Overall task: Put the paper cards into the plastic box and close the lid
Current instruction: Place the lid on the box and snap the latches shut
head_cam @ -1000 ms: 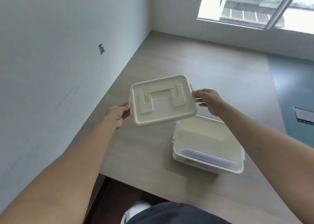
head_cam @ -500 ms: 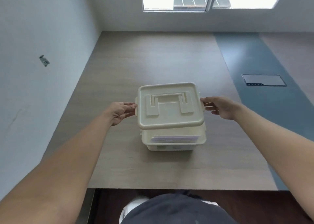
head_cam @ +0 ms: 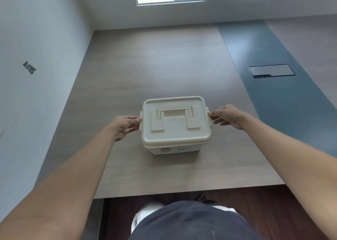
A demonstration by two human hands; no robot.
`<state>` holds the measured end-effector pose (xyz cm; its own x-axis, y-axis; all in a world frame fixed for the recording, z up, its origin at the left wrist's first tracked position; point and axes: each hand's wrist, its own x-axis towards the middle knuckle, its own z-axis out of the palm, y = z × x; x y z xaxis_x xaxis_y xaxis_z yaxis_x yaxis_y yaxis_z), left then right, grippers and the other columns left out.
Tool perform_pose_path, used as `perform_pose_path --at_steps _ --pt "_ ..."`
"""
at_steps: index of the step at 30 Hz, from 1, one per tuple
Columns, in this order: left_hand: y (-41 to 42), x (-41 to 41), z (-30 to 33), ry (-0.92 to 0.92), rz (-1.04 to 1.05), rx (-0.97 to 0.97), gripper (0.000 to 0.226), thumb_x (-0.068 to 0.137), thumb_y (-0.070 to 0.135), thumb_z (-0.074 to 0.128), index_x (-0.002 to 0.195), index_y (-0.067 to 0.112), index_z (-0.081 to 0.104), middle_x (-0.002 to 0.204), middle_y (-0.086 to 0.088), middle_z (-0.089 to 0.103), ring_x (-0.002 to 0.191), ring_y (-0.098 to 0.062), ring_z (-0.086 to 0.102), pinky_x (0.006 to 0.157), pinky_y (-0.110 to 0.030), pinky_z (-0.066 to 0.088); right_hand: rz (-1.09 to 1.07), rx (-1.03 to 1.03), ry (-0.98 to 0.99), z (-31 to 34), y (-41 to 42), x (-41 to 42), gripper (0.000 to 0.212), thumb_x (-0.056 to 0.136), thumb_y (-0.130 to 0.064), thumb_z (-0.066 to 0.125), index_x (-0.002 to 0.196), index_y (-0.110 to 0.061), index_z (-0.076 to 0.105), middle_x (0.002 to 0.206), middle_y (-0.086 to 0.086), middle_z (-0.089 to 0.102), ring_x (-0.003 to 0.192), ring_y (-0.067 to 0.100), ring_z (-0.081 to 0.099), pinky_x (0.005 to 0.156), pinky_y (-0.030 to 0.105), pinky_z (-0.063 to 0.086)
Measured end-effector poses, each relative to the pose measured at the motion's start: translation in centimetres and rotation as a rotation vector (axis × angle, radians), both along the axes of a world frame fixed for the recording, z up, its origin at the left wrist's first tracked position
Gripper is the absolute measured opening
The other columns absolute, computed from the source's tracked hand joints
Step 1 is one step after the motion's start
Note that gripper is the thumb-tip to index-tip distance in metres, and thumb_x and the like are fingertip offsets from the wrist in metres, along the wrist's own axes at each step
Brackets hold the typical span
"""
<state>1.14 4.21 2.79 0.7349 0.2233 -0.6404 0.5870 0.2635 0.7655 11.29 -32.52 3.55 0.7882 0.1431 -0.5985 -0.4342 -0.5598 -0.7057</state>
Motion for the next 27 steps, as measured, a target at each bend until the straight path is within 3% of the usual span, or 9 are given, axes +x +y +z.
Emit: perform_pose_path --at_steps 13,16,19,22,24,27 --pt "-0.1 -1.5 -2.0 -0.016 0.020 -0.058 0.030 0.087 -0.002 0.067 0.116 -0.005 0.059 0.084 -0.010 0.072 0.067 -0.013 0.073 0.060 -0.022 0.059 0.048 -0.007 0.023 -1.7 0.0 0.2 0.015 0.091 -0.023 0.068 0.086 -0.010 0.069 0.087 0.005 0.071 0.074 0.017 0.066 0.063 0.027 0.050" --pt "-0.1 -1.7 -2.2 -0.015 0.030 -0.060 0.035 0.087 0.002 0.068 0.120 0.002 0.056 0.091 -0.009 0.070 0.075 -0.016 0.070 0.068 -0.027 0.057 0.012 0.031 0.063 -2.1 0.1 0.3 0.017 0.093 -0.027 0.065 0.089 -0.010 0.068 0.089 0.005 0.071 0.074 0.017 0.067 0.065 0.029 0.052" --pt "-0.3 -1.8 -2.8 -0.009 0.052 -0.087 0.038 0.089 0.010 0.069 0.124 0.008 0.055 0.098 -0.007 0.072 0.084 -0.019 0.070 0.076 -0.033 0.055 -0.043 0.096 0.150 -2.3 0.4 0.3 0.022 0.094 -0.034 0.063 0.095 -0.012 0.066 0.096 0.008 0.070 0.077 0.019 0.070 0.072 0.035 0.058" --pt "-1.0 -2.0 -3.0 0.004 -0.013 -0.115 0.042 0.092 0.034 0.066 0.126 0.011 0.058 0.115 -0.008 0.071 0.100 -0.024 0.068 0.088 -0.037 0.055 -0.082 0.192 0.258 -2.4 1.0 -0.1 0.031 0.094 -0.043 0.060 0.106 -0.014 0.065 0.109 0.011 0.069 0.092 0.027 0.071 0.073 0.038 0.059" --pt "-1.4 -2.1 -3.2 -0.008 -0.020 -0.110 0.050 0.088 0.039 0.070 0.126 0.009 0.060 0.113 -0.008 0.072 0.097 -0.023 0.068 0.091 -0.038 0.054 -0.087 0.238 0.312 -2.7 1.3 -0.5 0.041 0.093 -0.050 0.058 0.114 -0.015 0.064 0.111 0.011 0.067 0.097 0.029 0.069 0.071 0.038 0.059" --pt "-1.4 -2.3 -3.6 -0.035 0.034 -0.087 0.048 0.087 0.026 0.073 0.127 0.005 0.059 0.101 -0.006 0.074 0.086 -0.019 0.069 0.084 -0.035 0.057 -0.107 0.279 0.313 -3.0 1.5 -1.0 0.044 0.090 -0.053 0.061 0.115 -0.017 0.063 0.110 0.009 0.067 0.096 0.028 0.069 0.069 0.037 0.060"
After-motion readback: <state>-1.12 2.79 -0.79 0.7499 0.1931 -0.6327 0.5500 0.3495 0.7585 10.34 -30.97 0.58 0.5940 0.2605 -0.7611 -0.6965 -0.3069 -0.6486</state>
